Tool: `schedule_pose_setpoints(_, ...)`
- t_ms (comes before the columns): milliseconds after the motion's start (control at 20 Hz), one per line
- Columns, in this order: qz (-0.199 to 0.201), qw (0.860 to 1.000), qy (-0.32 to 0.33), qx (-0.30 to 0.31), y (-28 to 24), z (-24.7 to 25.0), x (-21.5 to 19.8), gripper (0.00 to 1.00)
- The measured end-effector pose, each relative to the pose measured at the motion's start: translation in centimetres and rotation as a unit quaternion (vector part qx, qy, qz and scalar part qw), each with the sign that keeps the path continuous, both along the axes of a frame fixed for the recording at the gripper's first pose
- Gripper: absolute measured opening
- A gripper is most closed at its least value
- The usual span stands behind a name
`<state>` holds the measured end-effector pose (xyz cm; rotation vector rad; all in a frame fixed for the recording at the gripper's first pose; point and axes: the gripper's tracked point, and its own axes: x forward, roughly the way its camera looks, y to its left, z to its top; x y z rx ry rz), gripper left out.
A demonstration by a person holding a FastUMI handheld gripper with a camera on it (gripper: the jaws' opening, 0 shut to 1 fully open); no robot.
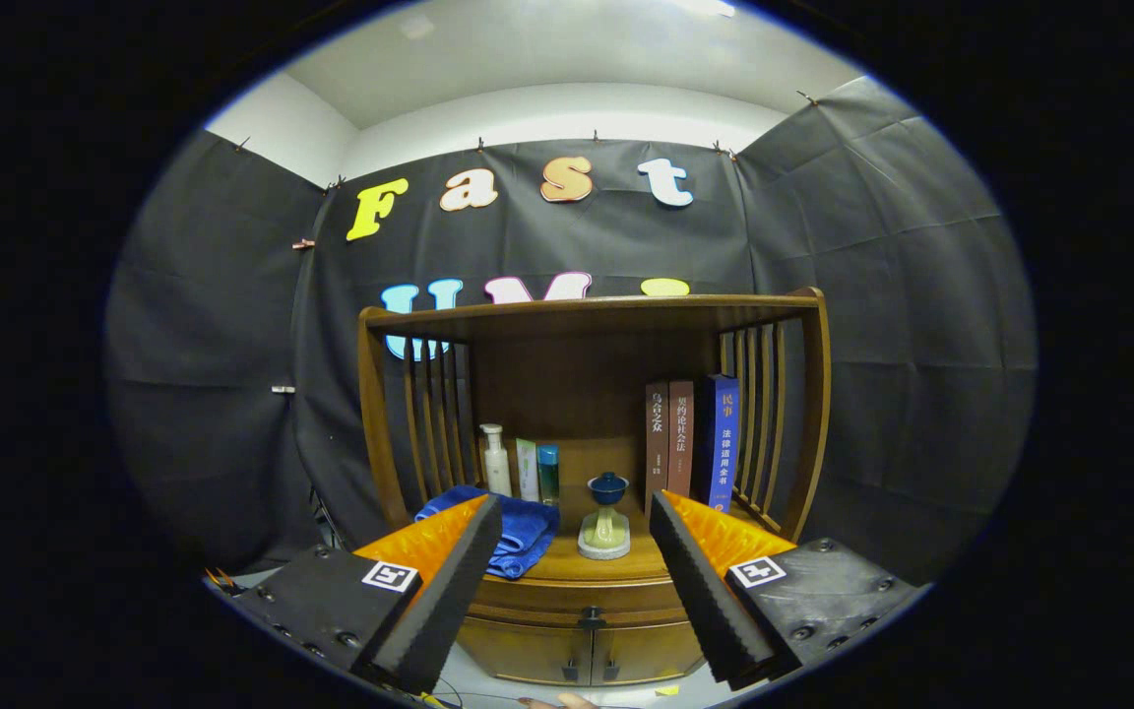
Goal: Pull open the drawer, take out the items inside it, and place them on the countertop above the cabinet.
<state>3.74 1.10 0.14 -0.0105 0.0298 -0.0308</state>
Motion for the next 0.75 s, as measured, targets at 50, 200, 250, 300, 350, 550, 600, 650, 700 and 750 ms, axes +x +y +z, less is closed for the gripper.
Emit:
schedule_pose_setpoints(50,-0.001,1.0,0.001,-0.001,-0.07,-0.01,-0.12,0.99)
schedule_pose_setpoints(200,-0.005,1.0,0.012,-0.005,-0.23,-0.54,-0.21,0.99)
schedule_pose_setpoints(250,-0.003,1.0,0.014,-0.004,-0.01,-0.52,-0.19,0.99)
schedule_pose_setpoints(300,-0.002,1.0,0.015,-0.006,-0.01,-0.64,-0.08,0.99)
schedule_pose_setpoints(350,-0.002,1.0,0.016,-0.008,0.0,-0.7,0.0,0.99)
schedule_pose_setpoints(550,-0.001,1.0,0.016,-0.01,0.22,-0.62,0.1,0.99)
schedule_pose_setpoints(600,-0.001,1.0,0.014,-0.012,0.26,-0.47,0.07,0.99)
schedule_pose_setpoints(650,-0.001,1.0,0.013,-0.013,0.22,-0.39,0.03,0.99)
schedule_pose_setpoints(700,-0.001,1.0,0.012,-0.014,0.25,-0.33,0.04,0.99)
schedule_pose_setpoints(750,-0.001,1.0,0.011,-0.015,0.26,-0.31,0.02,0.99)
